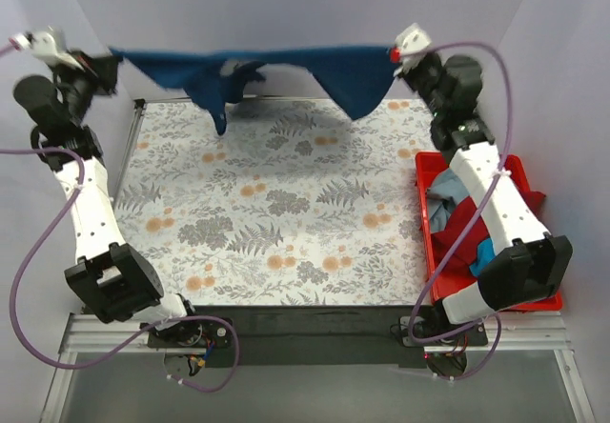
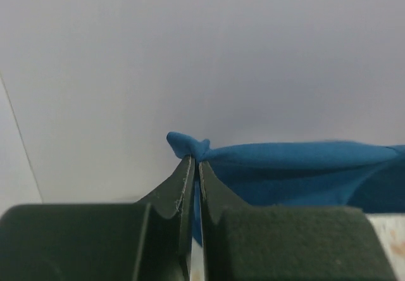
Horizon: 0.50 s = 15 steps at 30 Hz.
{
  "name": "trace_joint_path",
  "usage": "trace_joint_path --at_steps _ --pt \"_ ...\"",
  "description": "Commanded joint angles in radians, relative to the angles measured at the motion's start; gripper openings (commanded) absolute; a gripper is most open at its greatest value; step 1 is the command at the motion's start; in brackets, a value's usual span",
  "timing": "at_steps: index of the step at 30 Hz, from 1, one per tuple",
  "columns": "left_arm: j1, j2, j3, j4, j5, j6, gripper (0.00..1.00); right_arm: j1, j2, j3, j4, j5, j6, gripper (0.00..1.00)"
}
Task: Fold and stack the t-shirts
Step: Flatten the tshirt out
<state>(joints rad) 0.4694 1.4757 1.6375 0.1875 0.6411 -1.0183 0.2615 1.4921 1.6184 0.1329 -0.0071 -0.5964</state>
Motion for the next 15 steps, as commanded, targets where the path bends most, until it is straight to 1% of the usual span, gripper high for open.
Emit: trace_joint_path --at_steps 1,2,3,4,5,6,7,8,9,11,12,13,14,15 --pt "0.032 -0.101 -0.256 -0.069 0.123 0.272 0.0 -0.008 -0.091 -0.23 -0.001 -0.149 -0.127 0.01" --pt "0.034 -0.156 -0.295 -0.121 0.127 0.338 0.0 -0.008 -0.116 -0.338 -0.006 -0.166 -0.143 0.01" --pt "0.035 -0.178 -0.359 -0.245 0.132 0.392 0.0 -0.007 -0.156 -0.38 -0.027 -0.186 -0.167 0.01" --pt "0.035 -0.198 -0.384 -0.299 0.138 0.441 0.0 -0.005 -0.168 -0.428 -0.038 -0.206 -0.19 0.01" --pt "0.035 -0.216 -0.413 -0.348 0.144 0.539 0.0 -0.004 -0.18 -0.466 -0.042 -0.209 -0.219 0.01" --pt "0.035 -0.244 -0.439 -0.414 0.138 0.572 0.0 -0.002 -0.188 -0.529 -0.068 -0.215 -0.239 0.01" --pt "0.034 -0.256 -0.493 -0.437 0.129 0.611 0.0 -0.001 -0.194 -0.554 -0.079 -0.224 -0.261 0.01" --pt "0.034 -0.261 -0.51 -0.463 0.124 0.651 0.0 0.001 -0.193 -0.577 -0.084 -0.222 -0.281 0.01" --pt "0.035 -0.261 -0.522 -0.511 0.099 0.697 0.0 0.001 -0.185 -0.61 -0.09 -0.217 -0.298 0.01" --pt "0.035 -0.239 -0.509 -0.593 0.083 0.759 0.0 0.002 -0.178 -0.617 -0.169 -0.22 -0.31 0.01" --pt "0.034 -0.227 -0.487 -0.729 0.08 0.871 0.0 0.004 -0.173 -0.617 -0.212 -0.231 -0.328 0.01" --pt "0.034 -0.203 -0.457 -0.802 0.078 0.924 0.0 0.004 -0.176 -0.624 -0.307 -0.25 -0.342 0.01" --pt "0.034 -0.195 -0.449 -0.942 0.075 0.995 0.0 0.005 -0.181 -0.635 -0.344 -0.26 -0.356 0.01" --pt "0.034 -0.19 -0.45 -1.008 0.063 1.062 0.0 0.005 -0.199 -0.65 -0.37 -0.263 -0.383 0.01"
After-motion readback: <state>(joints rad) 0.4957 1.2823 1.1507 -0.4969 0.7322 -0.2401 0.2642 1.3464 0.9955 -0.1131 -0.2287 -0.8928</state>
